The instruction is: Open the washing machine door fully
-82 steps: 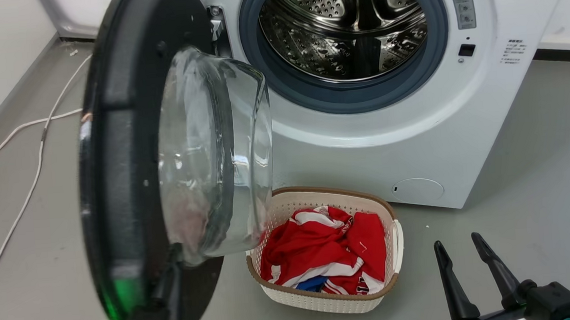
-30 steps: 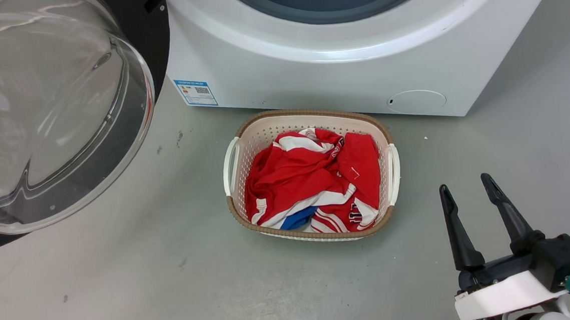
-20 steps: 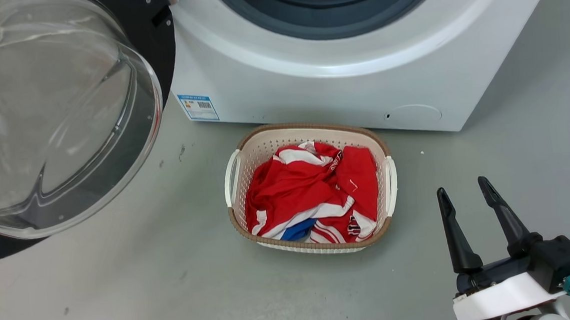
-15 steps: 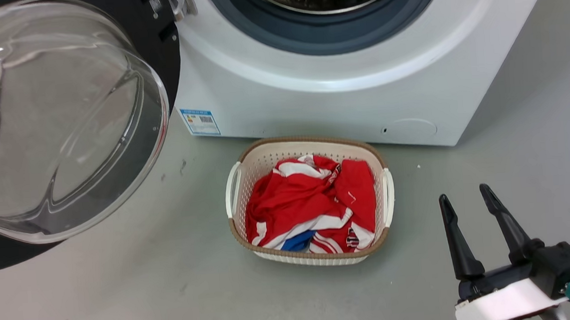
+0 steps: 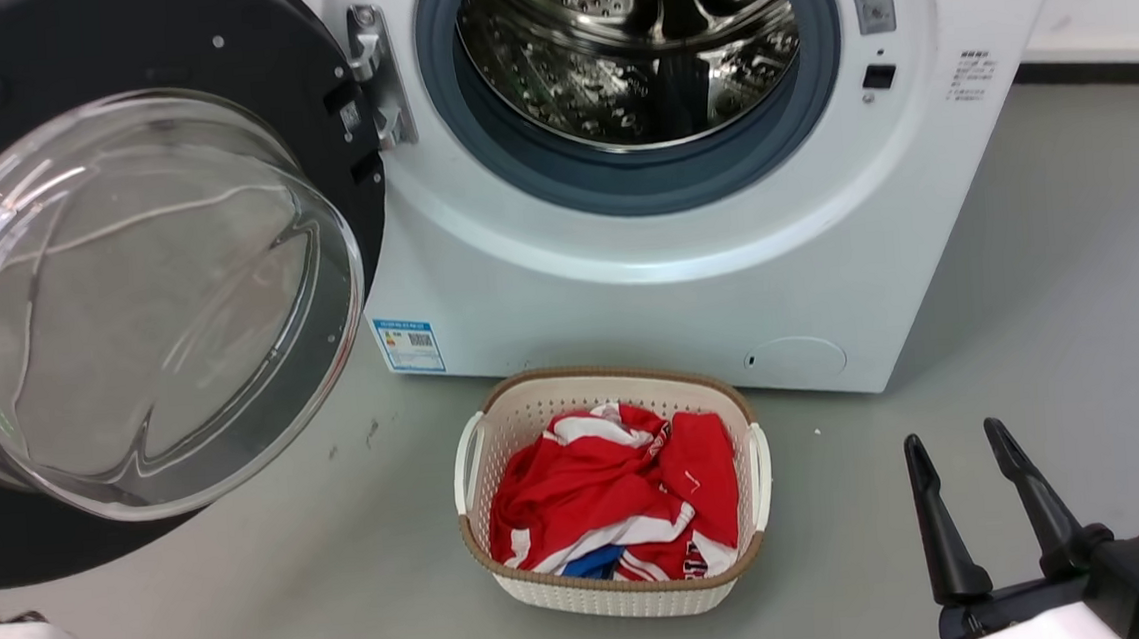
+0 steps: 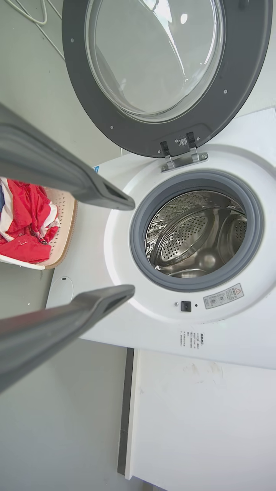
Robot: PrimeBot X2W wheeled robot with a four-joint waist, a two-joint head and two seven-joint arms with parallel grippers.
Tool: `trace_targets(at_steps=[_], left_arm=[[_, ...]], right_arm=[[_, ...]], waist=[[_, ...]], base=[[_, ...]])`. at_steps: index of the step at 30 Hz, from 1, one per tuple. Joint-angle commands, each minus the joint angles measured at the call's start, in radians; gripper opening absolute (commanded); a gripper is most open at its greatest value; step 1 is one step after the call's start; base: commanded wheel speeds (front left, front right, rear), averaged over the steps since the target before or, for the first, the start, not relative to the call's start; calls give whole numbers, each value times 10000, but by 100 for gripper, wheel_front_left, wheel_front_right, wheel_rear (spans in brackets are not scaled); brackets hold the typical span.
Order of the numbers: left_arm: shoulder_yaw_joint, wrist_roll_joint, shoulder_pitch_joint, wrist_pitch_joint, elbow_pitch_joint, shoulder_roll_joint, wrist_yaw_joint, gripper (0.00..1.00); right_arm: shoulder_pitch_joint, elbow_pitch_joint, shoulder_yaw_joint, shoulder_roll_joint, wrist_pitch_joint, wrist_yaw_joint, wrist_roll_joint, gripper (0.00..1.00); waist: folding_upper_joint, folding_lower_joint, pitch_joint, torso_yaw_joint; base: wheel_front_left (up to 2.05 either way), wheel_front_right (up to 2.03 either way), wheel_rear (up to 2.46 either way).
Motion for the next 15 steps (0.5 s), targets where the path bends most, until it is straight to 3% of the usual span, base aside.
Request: trace_targets(at_steps=[1, 9, 10, 11, 12, 15], left_arm=[[-99, 108, 262, 19, -348, -214, 48, 0], [-1393, 643, 1395, 19, -2196, -1280, 239, 0], [-1582, 670, 1487, 19, -2317, -1351, 247, 11], [-1762, 631, 1578, 21, -2384, -1412, 252, 49], [-1947, 585, 1660, 21, -2428, -1451, 279, 100], [-2445, 492, 1880, 21, -2543, -1513, 303, 100]], right_arm=[[118, -78, -41, 28, -18, -3, 60, 100], [423, -290, -189, 28, -19, -3, 80, 100], [434, -298, -202, 28, -18, -3, 82, 100], [439, -314, -186, 29, -19, -3, 80, 100], [480, -323, -188, 28, -18, -3, 65, 100], [566, -341, -211, 28, -18, -3, 0, 100]], waist=[[0, 0, -216, -57], [0, 0, -513, -253], [0, 0, -544, -283], [0, 0, -573, -323], [0, 0, -599, -367], [0, 0, -658, -517]], base=[[0, 0, 0], [0, 0, 0], [0, 0, 0], [0, 0, 0], [0, 0, 0], [0, 0, 0]])
